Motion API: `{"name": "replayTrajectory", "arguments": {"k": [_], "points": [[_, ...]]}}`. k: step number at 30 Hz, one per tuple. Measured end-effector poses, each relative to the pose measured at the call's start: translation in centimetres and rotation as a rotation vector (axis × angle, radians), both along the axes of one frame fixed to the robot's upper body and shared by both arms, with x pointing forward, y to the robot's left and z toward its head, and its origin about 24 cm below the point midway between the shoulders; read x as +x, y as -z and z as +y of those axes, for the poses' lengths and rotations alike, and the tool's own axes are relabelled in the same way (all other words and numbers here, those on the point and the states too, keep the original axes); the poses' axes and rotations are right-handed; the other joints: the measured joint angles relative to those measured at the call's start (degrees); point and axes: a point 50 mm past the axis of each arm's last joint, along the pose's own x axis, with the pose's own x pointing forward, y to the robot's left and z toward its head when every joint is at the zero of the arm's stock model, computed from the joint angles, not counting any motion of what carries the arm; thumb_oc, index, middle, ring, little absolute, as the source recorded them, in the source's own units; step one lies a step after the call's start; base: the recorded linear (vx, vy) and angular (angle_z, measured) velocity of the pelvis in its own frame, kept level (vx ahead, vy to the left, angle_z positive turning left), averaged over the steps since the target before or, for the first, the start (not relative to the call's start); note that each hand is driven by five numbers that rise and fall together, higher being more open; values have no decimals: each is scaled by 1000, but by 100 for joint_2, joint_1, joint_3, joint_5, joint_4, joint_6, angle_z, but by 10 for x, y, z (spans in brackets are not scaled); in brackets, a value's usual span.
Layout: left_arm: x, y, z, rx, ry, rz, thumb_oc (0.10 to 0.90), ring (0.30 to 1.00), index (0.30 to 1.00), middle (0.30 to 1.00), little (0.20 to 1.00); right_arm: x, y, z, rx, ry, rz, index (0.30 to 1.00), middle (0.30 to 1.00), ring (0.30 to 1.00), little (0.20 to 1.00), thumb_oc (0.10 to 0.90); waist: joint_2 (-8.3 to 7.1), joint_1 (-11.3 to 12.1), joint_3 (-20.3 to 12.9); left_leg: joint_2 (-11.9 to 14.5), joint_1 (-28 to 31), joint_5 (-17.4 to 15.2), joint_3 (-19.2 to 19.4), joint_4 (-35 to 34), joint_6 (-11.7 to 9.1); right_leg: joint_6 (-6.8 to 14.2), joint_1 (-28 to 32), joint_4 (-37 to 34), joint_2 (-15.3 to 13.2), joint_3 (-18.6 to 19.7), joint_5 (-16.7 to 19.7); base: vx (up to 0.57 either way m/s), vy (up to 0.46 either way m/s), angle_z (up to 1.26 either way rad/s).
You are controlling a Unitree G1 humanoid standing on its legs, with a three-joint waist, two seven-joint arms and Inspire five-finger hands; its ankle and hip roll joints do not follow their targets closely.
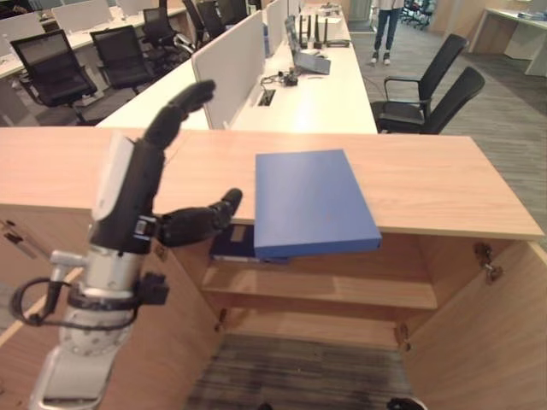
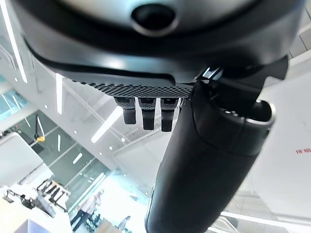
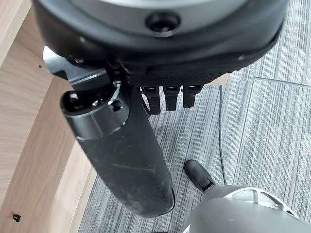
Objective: Put the empty folder in the office cabinet
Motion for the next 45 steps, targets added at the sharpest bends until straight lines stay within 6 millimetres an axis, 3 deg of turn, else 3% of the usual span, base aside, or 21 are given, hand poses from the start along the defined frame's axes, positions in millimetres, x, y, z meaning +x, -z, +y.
{"name": "replayTrajectory", "arguments": {"k": [5,10,17,29,45], "points": [[10,7,-32,35,159,46,800,900,900,900,900,-1,1,1,-4,-20,15,900,900,900,900,800,3,-108,-50,12,68,-15,113,-8,11,47,16,-15,-7,106,-22,-2,3,-11],[15,18,-52,120,222,94,800,900,900,900,900,-3,1,2,-4,-33,22,900,900,900,900,800,50,-269,-85,24,129,-32,206,-8,34,38,15,-29,-1,215,0,1,1,-12],[27,42,-47,158,174,205,800,900,900,900,900,-9,2,1,-6,-28,35,900,900,900,900,800,92,-383,-114,29,161,-63,286,-7,49,39,9,-31,-1,296,3,1,5,-6],[30,55,-45,383,47,178,800,900,900,900,900,-10,2,4,-14,-62,22,900,900,900,900,800,84,-389,-113,31,159,-73,295,-8,41,46,-3,-33,0,313,-2,0,0,0],[28,65,-55,465,99,224,800,900,900,900,900,-10,3,4,-10,-71,24,900,900,900,900,800,44,-388,-112,32,155,-101,349,-8,39,48,-34,-31,-2,365,-4,2,-1,-1]]}}
